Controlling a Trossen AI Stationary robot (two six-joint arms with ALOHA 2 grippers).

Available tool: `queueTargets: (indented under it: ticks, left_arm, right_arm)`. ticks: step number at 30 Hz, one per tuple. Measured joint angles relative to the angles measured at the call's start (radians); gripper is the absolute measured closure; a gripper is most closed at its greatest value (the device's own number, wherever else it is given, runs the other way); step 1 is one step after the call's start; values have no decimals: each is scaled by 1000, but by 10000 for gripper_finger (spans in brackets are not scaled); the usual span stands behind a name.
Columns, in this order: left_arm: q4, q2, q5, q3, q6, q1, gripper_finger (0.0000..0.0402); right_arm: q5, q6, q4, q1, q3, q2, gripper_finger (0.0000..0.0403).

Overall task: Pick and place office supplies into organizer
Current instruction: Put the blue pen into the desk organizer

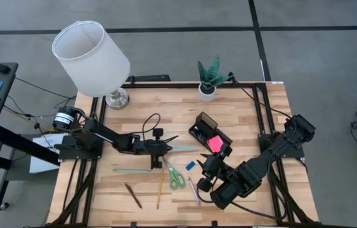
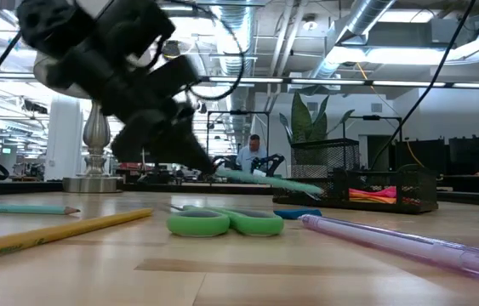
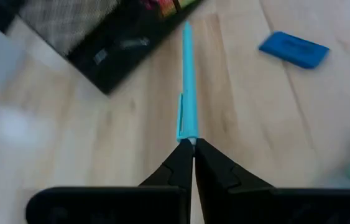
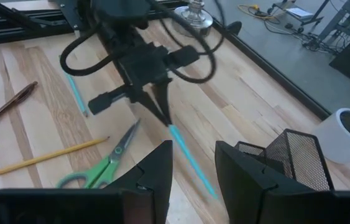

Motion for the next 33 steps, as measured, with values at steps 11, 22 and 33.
queueTargets:
  ticks: [11, 22, 33]
  left_arm:
    - [-411, -2, -206, 380, 330, -1, 401]
    - [-565, -4, -318, 584, 672, 32, 401]
    - [-555, -3, -145, 585, 748, 167, 401]
  right_arm:
    - [0, 0, 0, 3, 0, 0, 289]
    - [3, 0, -10, 31, 0, 0, 289]
    - [3, 0, -42, 82, 0, 0, 289]
